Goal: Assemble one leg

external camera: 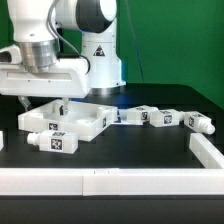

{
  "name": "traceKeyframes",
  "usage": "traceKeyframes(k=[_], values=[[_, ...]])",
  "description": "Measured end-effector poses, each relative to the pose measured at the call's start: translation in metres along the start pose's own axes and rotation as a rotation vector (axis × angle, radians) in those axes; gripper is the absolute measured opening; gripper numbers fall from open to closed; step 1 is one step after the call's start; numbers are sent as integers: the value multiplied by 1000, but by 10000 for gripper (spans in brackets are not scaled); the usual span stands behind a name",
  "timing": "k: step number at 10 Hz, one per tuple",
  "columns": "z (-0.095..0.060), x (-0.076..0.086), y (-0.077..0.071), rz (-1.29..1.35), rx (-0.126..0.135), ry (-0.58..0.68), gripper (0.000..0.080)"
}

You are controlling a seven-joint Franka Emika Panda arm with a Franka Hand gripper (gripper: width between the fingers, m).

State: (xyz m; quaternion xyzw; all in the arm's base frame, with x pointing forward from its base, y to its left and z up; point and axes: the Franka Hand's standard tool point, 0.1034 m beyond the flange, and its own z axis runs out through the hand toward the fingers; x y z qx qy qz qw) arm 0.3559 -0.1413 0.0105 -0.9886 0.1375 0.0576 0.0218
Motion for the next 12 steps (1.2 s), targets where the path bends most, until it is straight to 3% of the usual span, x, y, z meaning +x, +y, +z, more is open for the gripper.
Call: traceKeyframes(k=[2, 3, 4, 5, 6, 7, 8, 10, 12], values=[[3, -3, 0, -2, -1, -7, 649], [3, -3, 0, -2, -1, -7, 542], [3, -4, 0, -2, -1, -7, 542], [3, -4, 0, -2, -1, -7, 340], [3, -4, 0, -2, -1, -7, 205], [3, -4, 0, -3, -1, -7, 205], [3, -4, 0, -6, -1, -8, 57], [-2, 0, 0, -9, 12, -20, 54], [-36, 23, -5, -7, 65, -36, 54]])
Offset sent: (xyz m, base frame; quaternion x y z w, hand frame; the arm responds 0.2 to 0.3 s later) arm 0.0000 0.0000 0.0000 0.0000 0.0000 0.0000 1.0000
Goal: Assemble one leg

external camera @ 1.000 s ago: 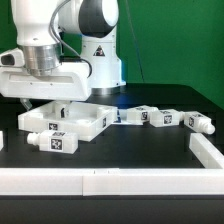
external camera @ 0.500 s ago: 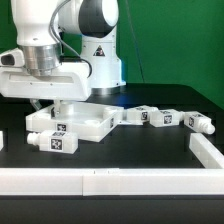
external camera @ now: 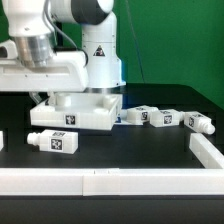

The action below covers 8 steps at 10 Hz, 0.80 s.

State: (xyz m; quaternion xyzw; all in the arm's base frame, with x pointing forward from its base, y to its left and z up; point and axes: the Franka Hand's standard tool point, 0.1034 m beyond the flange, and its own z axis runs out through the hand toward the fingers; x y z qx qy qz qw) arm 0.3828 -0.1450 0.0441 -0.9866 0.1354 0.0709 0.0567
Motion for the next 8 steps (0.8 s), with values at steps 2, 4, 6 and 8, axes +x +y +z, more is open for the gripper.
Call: traceKeyframes(k=[2, 4, 6, 8], values=[[-43, 25, -15, -6, 56, -17, 54], [-62, 47, -48, -50, 53, 21, 54], [-53, 64, -71, -94, 34, 15, 54], [-53, 63, -69, -92, 34, 12, 54]])
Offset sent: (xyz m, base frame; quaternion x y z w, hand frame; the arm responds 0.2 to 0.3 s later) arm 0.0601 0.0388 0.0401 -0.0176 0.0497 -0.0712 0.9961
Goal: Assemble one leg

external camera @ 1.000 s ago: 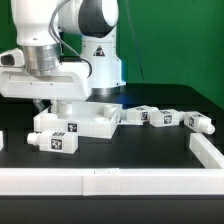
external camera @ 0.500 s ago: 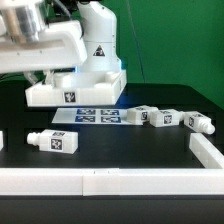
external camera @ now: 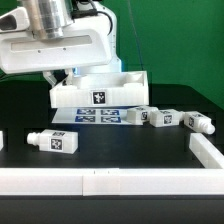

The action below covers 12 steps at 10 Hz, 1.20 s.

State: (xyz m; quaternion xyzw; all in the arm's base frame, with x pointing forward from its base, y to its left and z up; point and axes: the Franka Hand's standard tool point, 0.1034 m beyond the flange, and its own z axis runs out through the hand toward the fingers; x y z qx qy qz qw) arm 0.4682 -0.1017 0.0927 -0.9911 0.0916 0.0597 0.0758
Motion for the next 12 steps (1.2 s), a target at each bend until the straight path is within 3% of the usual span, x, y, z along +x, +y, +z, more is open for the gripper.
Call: traceKeyframes(k=[2, 3, 4, 6, 7, 12], values=[[3, 0, 0, -9, -6, -6, 54], [7, 10, -7, -81, -56, -18, 54], [19, 26, -27, -130, -84, -21, 54], [45, 46, -47, -164, -100, -1, 54], [55, 48, -61, -189, -113, 8, 54], [57, 44, -65, -196, -117, -1, 54]])
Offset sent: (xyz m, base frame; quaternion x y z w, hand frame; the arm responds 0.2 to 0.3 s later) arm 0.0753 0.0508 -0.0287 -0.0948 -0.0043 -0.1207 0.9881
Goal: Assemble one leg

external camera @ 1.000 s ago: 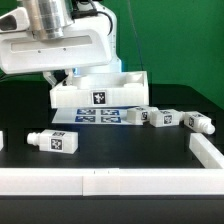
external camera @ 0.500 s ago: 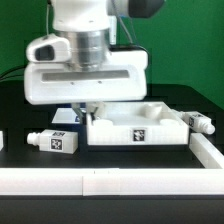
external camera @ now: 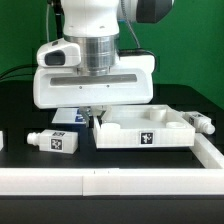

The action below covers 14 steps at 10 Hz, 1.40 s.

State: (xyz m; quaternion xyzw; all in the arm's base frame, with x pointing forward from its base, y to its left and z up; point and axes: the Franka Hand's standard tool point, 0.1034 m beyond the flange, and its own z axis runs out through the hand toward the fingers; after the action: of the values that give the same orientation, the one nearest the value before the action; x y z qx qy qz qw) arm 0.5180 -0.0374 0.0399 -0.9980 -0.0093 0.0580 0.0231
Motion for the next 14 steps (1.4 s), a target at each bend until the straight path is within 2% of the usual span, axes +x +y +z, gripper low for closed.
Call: traceKeyframes(k=[2, 4, 7, 13, 14], values=[[11, 13, -12, 18, -7, -4, 54], [22, 27, -14, 18, -14, -1, 54], [21, 55, -15, 73, -19, 26, 54], [23, 56, -12, 99, -21, 24, 54], [20, 60, -13, 98, -20, 23, 54]])
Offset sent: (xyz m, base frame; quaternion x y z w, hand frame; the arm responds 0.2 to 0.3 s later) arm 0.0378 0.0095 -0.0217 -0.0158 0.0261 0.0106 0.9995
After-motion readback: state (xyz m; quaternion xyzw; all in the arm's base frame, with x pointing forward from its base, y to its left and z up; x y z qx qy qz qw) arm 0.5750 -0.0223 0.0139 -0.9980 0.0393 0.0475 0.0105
